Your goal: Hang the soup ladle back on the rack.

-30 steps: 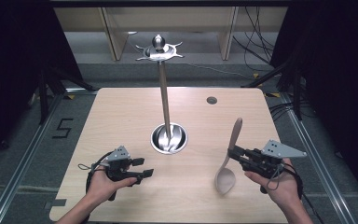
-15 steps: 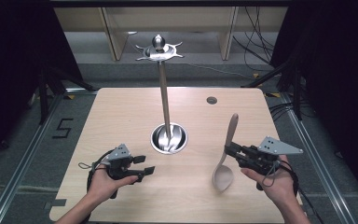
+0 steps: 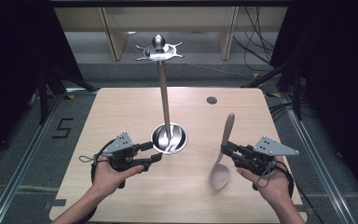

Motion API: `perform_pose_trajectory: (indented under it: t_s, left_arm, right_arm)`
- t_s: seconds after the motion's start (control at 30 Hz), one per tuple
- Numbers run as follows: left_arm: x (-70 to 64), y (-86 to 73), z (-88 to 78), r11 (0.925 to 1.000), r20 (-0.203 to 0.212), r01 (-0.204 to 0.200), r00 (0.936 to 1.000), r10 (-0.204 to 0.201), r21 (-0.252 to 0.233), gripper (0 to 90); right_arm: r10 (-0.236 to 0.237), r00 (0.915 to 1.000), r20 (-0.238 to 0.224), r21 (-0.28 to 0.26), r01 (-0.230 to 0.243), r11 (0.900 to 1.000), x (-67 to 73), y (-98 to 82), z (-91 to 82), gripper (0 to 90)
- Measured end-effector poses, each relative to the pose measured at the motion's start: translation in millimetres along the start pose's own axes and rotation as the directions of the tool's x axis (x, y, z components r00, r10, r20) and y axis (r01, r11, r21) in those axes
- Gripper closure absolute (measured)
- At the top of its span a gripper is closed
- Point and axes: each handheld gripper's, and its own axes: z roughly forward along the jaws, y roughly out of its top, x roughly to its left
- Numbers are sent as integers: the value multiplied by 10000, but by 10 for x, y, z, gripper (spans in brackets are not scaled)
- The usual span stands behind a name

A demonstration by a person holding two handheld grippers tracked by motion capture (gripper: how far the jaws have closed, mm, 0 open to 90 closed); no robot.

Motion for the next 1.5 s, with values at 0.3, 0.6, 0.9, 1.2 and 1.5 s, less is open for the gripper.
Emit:
perform_pose_trajectory:
  t_s: [0.3, 0.6, 0.9, 1.2, 1.5]
  left_arm:
    - [-170, 272, 102, 9978, 648, -535, 9963, 560, -402, 470]
    - [-399, 484, 284, 9948, 1028, -770, 9912, 836, -671, 510]
    - [-593, 610, 471, 9888, 1250, -1194, 9836, 1301, -895, 545]
    - [-742, 686, 661, 9874, 1431, -1238, 9802, 1372, -987, 542]
    - [-781, 705, 778, 9882, 1469, -1209, 9800, 1340, -945, 584]
  right_arm:
    - [56, 9999, -88, 49, -56, 10000, 80, 31, 60, 767]
    - [-24, 9999, -151, 157, 26, 9999, 143, 39, 115, 766]
    - [-131, 9999, -54, 120, 132, 9998, 191, 34, 150, 766]
    - [-264, 9995, -166, 112, 266, 9996, 232, 41, 188, 766]
    - [-232, 9997, -67, 90, 232, 9997, 278, 37, 209, 766]
